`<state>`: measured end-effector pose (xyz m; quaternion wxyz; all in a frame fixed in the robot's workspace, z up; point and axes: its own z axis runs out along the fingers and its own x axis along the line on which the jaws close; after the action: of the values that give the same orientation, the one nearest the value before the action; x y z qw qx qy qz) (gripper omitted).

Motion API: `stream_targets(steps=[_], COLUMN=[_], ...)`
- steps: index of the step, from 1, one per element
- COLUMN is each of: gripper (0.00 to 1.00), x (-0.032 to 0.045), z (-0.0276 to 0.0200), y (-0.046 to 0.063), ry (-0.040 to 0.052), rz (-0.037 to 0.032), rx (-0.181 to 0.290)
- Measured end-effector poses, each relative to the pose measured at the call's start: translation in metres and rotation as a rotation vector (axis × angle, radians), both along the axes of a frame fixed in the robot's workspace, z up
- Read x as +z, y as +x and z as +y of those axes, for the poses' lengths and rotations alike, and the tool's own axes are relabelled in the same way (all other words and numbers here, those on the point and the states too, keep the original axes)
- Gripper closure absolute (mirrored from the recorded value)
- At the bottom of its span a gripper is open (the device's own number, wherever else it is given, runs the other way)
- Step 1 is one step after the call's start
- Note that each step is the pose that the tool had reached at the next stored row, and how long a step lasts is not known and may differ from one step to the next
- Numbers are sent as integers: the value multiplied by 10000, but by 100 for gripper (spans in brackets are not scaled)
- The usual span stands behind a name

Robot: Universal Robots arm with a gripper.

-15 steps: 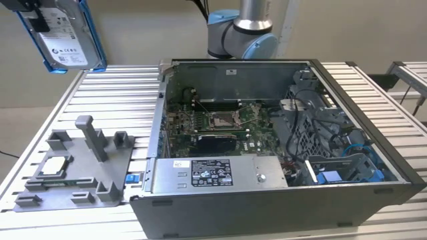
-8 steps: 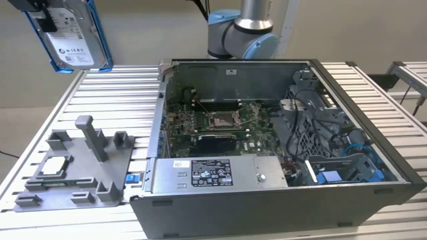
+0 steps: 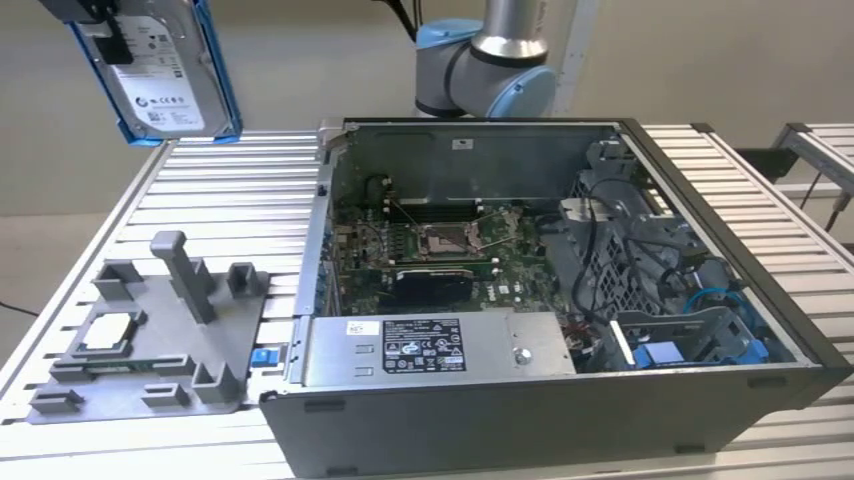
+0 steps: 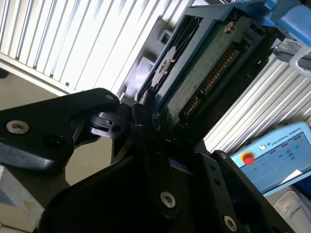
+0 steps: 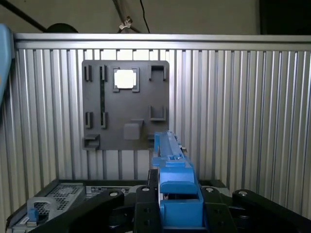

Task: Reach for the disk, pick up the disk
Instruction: 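Pick up the disk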

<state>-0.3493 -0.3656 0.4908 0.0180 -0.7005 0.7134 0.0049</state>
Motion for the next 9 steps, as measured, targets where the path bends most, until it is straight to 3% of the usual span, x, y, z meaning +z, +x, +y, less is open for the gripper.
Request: stream_targets(steps=[9], gripper=[100], x=[0], z=[0], y=[175], ry=[0], rz=[1], rx=[0])
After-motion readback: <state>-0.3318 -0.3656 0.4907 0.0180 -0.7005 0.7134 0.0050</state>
